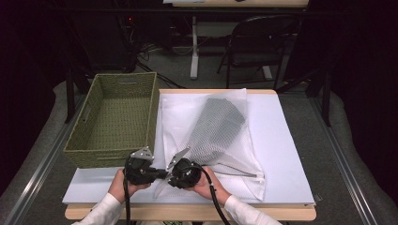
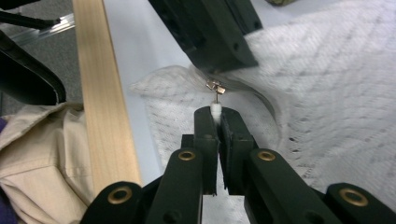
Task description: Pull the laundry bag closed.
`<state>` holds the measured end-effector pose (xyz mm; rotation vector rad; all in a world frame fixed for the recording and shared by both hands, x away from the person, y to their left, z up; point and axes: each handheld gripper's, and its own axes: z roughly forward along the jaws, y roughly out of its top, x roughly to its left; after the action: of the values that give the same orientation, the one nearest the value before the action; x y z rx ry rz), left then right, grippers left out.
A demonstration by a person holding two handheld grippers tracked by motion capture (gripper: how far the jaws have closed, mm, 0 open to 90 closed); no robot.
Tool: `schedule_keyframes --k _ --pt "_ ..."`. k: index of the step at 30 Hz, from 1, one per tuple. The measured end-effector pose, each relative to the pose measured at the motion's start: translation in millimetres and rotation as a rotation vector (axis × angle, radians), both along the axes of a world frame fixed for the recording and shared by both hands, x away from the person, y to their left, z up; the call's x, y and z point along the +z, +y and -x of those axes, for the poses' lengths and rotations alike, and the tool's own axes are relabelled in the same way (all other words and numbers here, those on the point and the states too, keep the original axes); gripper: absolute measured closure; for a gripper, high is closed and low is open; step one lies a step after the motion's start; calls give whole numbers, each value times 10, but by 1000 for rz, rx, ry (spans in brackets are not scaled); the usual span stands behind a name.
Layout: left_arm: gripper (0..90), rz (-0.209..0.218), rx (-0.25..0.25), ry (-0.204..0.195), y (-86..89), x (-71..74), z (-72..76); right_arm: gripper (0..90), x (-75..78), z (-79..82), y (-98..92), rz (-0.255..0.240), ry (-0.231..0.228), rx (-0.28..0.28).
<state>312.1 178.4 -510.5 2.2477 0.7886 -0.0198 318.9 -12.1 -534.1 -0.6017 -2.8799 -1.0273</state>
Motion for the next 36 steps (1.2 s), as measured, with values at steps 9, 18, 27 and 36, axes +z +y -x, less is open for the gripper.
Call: schedule_keyframes --k 9,18,27,36 --pt "886 -2 -4 1 4 1 -2 871 -7 -18 -14 3 -5 8" --pt "886 -8 -1 0 -3 2 3 871 -14 -32 -22 9 -5 7" --pt "885 -11 9 -2 66 10 -20 871 -54 -102 -96 31 -4 -13" --pt "884 -20 22 -2 89 6 -24 871 -81 -139 -146 50 9 -9"
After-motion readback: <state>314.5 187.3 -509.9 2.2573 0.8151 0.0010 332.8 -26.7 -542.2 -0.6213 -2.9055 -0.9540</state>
